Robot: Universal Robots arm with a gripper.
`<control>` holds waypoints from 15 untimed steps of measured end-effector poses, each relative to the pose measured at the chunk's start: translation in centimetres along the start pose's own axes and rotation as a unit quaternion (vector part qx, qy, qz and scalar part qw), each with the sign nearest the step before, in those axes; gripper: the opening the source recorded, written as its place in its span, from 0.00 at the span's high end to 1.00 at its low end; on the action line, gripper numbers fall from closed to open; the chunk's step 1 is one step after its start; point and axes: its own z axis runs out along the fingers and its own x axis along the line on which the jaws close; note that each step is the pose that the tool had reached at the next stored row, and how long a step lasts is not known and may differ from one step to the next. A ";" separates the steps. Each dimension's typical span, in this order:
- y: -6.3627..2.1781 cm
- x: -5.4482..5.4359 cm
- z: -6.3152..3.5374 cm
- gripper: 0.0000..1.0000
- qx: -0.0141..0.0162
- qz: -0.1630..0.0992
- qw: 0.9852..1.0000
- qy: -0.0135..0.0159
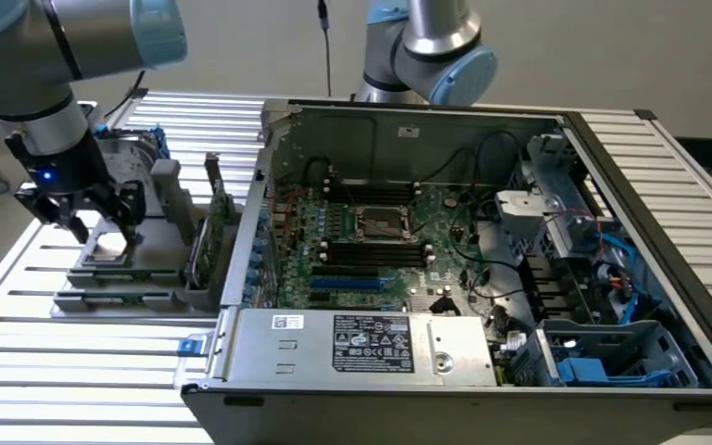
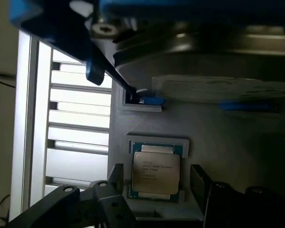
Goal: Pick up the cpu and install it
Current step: 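Pick up the cpu and move it towards the insertion slot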
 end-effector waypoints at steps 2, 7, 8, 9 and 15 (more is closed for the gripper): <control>-0.03 0.0 0.37 0.33 0.000 0.000 1.000 0.000; -0.10 0.1 1.23 0.33 0.000 0.000 1.000 0.000; -0.12 0.1 1.34 0.33 0.000 0.000 1.000 0.000; -0.13 0.2 1.41 0.33 0.000 0.000 1.000 0.000; -0.39 0.2 1.41 0.33 -0.002 0.001 1.000 -0.001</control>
